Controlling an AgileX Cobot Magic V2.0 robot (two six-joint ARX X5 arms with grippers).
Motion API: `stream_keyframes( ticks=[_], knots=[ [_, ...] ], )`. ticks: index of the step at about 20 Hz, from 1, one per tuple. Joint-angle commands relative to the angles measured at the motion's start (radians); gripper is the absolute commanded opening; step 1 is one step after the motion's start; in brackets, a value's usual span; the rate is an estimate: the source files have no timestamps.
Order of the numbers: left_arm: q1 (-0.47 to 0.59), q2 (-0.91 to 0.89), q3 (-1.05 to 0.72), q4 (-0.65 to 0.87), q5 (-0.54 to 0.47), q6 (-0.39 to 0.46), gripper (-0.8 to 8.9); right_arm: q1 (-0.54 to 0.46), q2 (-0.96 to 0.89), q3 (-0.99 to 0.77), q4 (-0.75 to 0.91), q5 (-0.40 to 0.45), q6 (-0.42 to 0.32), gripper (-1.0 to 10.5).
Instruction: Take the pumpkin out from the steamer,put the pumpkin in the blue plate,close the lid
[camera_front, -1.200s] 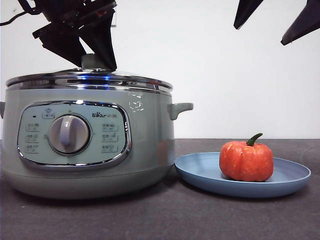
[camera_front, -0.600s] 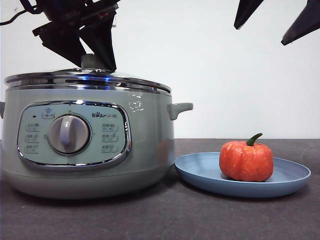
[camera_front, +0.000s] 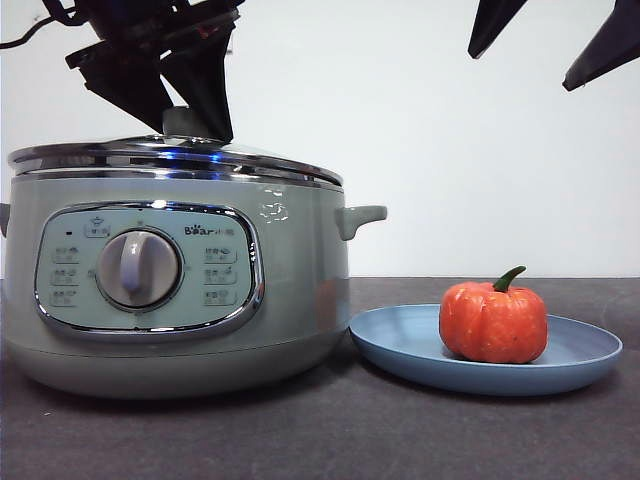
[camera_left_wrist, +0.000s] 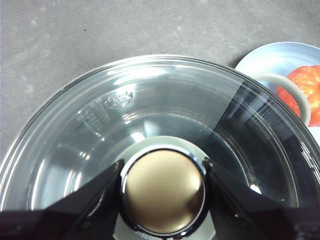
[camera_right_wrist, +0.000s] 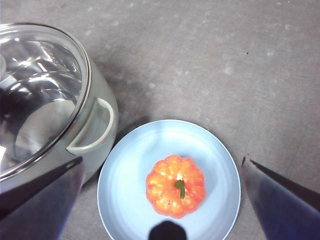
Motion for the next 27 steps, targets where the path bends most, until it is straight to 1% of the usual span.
stream_keyframes(
  ticks=[1, 8, 13, 14, 15, 16, 17, 18, 19, 20, 21, 23, 27],
  knots=[
    [-0.018, 0.018, -0.010, -0.032, 0.017, 0.019, 4.13, 0.001, -0.001, -0.004, -0.003, 0.002, 0.010, 5.6],
    [-0.018, -0.027, -0.008, -0.021, 0.016, 0.017, 4.13, 0.001, -0.001, -0.004, -0.005, 0.001, 0.010, 5.6],
    [-0.018, -0.175, -0.008, -0.040, 0.016, -0.005, 4.04, 0.001, -0.016, -0.004, 0.004, -0.002, 0.010, 5.5],
    [-0.018, -0.215, -0.008, -0.053, 0.015, -0.010, 3.89, 0.001, -0.030, -0.004, 0.008, -0.002, 0.009, 5.0],
    [-0.018, -0.255, -0.008, -0.071, 0.015, -0.010, 2.91, 0.001, -0.048, -0.005, 0.012, -0.002, 0.006, 4.2],
    [-0.018, -0.295, -0.008, -0.088, 0.012, -0.009, 1.44, 0.001, -0.070, -0.005, 0.014, -0.002, -0.004, 3.3],
    [-0.018, -0.337, -0.008, -0.102, -0.008, -0.002, -0.34, 0.001, -0.096, -0.007, 0.017, -0.002, -0.021, 2.3],
    [-0.018, -0.370, -0.009, -0.104, -0.040, 0.003, -0.09, 0.001, -0.119, -0.012, 0.024, -0.002, -0.034, 1.4],
    [-0.018, -0.402, -0.011, -0.103, -0.080, 0.005, -0.08, 0.001, -0.149, -0.024, 0.041, -0.002, -0.044, 0.3],
    [-0.018, -0.431, -0.016, -0.101, -0.116, 0.006, -0.08, 0.002, -0.181, -0.045, 0.069, -0.002, -0.047, -0.2],
    [-0.018, -0.462, -0.033, -0.090, -0.138, 0.006, -0.08, 0.002, -0.220, -0.077, 0.109, -0.002, -0.047, -0.1],
    [-0.018, -0.540, -0.122, -0.033, -0.144, 0.005, -0.08, 0.002, -0.299, -0.159, 0.182, -0.002, -0.046, -0.1],
    [-0.018, -0.722, -0.388, 0.107, -0.143, -0.003, -0.08, 0.002, -0.421, -0.322, 0.280, -0.002, -0.028, -0.1]
  ],
)
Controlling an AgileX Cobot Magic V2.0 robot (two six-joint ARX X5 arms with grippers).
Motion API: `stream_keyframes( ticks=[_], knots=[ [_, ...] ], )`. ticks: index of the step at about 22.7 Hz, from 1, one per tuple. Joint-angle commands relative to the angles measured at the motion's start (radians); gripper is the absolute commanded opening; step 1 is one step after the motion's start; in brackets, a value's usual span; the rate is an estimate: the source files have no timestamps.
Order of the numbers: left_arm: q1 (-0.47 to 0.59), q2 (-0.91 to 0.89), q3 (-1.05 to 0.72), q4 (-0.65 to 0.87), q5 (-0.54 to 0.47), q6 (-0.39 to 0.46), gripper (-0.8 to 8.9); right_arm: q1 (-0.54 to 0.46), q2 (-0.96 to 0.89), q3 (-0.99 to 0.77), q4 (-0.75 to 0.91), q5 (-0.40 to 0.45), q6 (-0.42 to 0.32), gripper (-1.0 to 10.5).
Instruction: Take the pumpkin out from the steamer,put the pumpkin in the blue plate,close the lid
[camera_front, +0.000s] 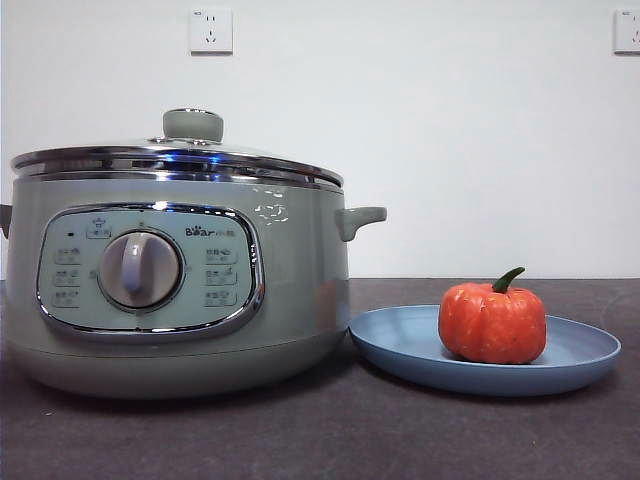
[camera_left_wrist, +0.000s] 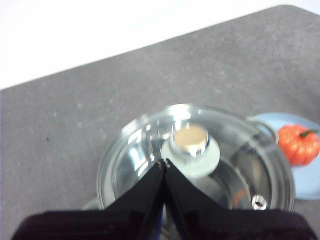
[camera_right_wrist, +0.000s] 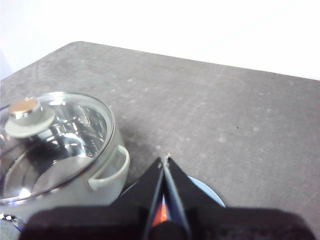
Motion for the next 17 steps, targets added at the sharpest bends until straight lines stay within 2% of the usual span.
stream_keyframes(
  ticks=[1, 4, 17],
  knots=[
    [-0.004, -0.095, -0.138, 0.061, 0.003, -0.007, -0.08, 0.001, -0.032, -0.066, 0.022, 0.000, 0.018, -0.1],
    [-0.004, -0.123, -0.157, 0.023, 0.003, -0.089, -0.05, 0.001, -0.021, -0.066, 0.014, 0.000, 0.040, -0.1],
    [-0.003, -0.110, -0.156, -0.034, 0.002, -0.085, -0.03, 0.001, -0.016, -0.065, -0.004, 0.000, 0.040, -0.1]
  ],
)
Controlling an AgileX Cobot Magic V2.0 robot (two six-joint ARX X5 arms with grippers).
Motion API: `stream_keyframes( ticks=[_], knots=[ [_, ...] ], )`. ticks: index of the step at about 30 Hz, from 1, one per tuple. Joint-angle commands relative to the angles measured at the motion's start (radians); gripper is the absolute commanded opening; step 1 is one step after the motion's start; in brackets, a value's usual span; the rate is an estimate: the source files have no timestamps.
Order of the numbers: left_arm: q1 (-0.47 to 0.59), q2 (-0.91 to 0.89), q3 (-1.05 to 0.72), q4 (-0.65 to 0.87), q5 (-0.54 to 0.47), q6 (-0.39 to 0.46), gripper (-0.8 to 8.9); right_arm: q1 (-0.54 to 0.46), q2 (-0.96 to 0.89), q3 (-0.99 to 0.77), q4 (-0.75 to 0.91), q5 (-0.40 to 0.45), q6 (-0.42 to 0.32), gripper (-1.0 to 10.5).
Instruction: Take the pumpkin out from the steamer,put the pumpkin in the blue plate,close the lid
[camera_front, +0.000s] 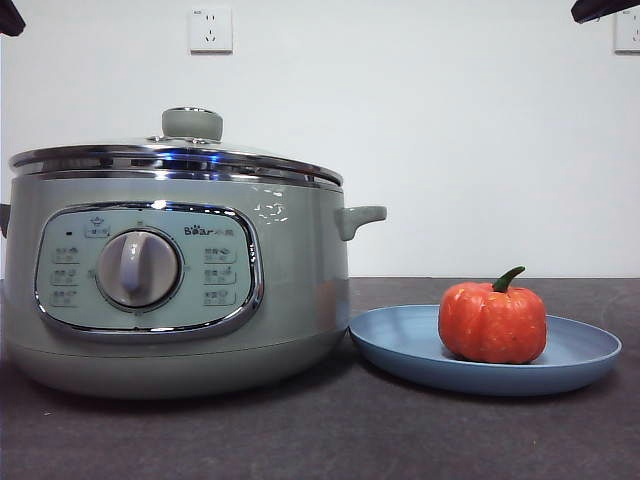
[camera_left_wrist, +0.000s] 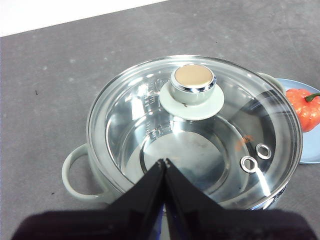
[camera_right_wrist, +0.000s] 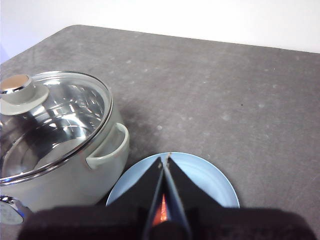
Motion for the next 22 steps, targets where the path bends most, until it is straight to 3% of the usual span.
stream_keyframes(
  ticks=[1, 2, 5, 8, 13, 22],
  knots=[
    [-0.003, -0.003, 0.000, 0.001, -0.001, -0.012, -0.03, 0.001, -0.002, -0.005, 0.005, -0.001, 0.009, -0.1],
    [-0.003, -0.003, 0.000, -0.002, 0.000, -0.006, -0.03, 0.001, -0.002, -0.005, 0.005, -0.001, 0.009, -0.1],
    [-0.002, -0.032, 0.000, -0.047, -0.002, 0.121, -0.03, 0.001, -0.002, -0.005, 0.005, -0.001, 0.009, -0.1],
    [0.038, -0.118, 0.000, -0.071, 0.004, 0.165, -0.03, 0.001, -0.003, -0.005, 0.003, -0.001, 0.009, -0.1],
    [0.222, -0.285, -0.043, -0.010, 0.098, 0.154, -0.03, 0.001, -0.002, -0.005, 0.003, -0.001, 0.009, -0.1],
    [0.475, -0.479, -0.419, 0.311, 0.152, 0.148, -0.03, 0.001, -0.002, -0.005, 0.003, -0.001, 0.009, -0.1]
  ],
)
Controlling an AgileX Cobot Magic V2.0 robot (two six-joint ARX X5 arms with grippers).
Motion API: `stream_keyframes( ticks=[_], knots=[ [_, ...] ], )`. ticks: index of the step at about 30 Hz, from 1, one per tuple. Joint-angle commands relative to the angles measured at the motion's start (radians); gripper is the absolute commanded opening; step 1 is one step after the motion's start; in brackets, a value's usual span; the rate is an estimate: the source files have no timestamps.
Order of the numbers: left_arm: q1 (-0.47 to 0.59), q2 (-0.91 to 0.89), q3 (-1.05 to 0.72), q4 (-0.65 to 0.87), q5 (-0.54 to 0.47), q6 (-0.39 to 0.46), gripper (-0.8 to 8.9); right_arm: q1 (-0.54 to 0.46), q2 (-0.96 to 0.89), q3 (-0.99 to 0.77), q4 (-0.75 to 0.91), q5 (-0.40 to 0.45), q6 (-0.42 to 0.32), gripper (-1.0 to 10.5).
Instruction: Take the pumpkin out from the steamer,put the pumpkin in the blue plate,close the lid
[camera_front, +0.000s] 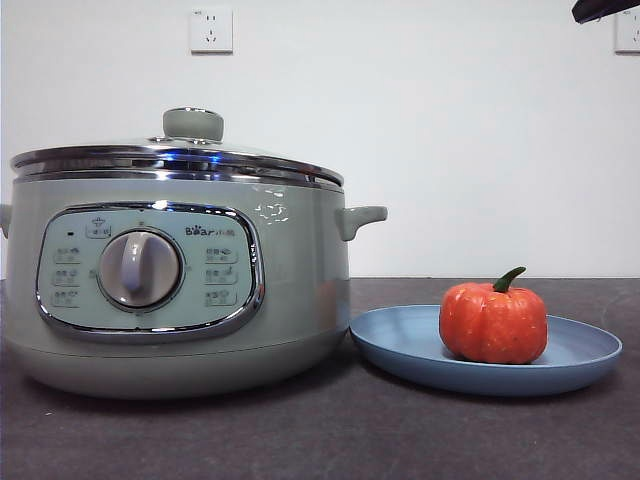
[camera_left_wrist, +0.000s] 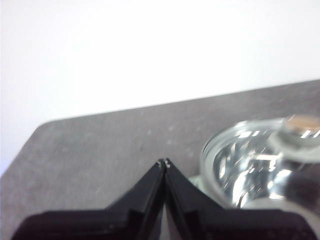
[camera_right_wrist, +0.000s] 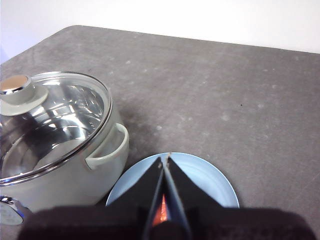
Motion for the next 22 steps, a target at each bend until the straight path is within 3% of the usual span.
stream_keyframes(
  ticks=[1, 9, 22],
  knots=[
    [0.046, -0.039, -0.127, 0.066, 0.034, -0.016, -0.03, 0.001, -0.002, -0.005, 0.003, -0.001, 0.009, -0.1],
    [0.089, -0.075, -0.348, 0.167, 0.032, -0.097, -0.03, 0.001, -0.002, -0.005, 0.003, -0.001, 0.009, -0.1],
    [0.114, -0.183, -0.425, 0.153, 0.035, -0.142, -0.03, 0.001, -0.002, -0.005, 0.003, -0.001, 0.009, -0.1]
  ],
)
